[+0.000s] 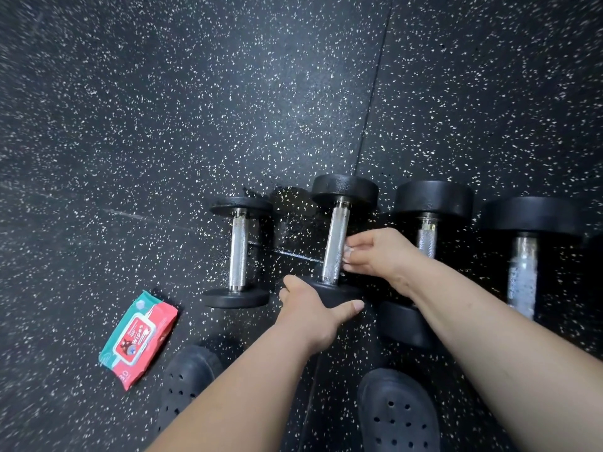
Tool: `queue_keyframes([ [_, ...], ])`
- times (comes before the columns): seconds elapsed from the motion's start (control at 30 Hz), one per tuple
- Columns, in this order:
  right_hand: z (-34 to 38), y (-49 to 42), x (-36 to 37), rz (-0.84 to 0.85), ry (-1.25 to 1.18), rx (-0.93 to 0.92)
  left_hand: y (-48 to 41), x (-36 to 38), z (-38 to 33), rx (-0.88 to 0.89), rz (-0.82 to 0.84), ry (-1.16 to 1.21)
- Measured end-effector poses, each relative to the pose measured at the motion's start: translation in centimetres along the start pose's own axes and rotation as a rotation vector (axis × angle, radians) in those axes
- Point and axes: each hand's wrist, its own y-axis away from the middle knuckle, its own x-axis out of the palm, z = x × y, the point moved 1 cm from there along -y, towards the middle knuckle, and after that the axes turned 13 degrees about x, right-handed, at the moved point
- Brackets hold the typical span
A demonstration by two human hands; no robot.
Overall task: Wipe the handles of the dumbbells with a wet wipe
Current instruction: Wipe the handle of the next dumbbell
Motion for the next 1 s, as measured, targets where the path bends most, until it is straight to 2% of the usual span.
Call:
queue_keyframes([
  [0.13,0.9,-0.1,0.0,-0.137,-0.036,-0.107,0.2,0.0,-0.2,0.002,-0.001,-0.019],
  [0.27,0.1,1.5,0.4,-0.153,0.139,-0.106,0.1,0.2,-0.2,0.001,-0.002,-0.012],
  [0.43,0.3,2.8,0.1,-0.249,0.143,-0.213,0.4,0.4,-0.3,0.007,-0.015,-0.025],
  [0.53,0.2,3.1,0.2,-0.308,0.304,-0.273,0.4,0.3,-0.3,0.008,-0.008,-0.027],
  [0.67,-0.3,3.8,0.3,-0.3,0.428,-0.323,0.2,0.3,-0.1,0.006,-0.001,-0.024],
  [0.83,1.2,3.6,-0.3,-0.459,0.454,-0.442,0.3,0.3,-0.2,0.009,-0.009,-0.021],
  [1.0,0.8,3.9,-0.3,-0.378,0.649,-0.423,0.3,0.3,-0.2,0.005,-0.008,-0.03],
])
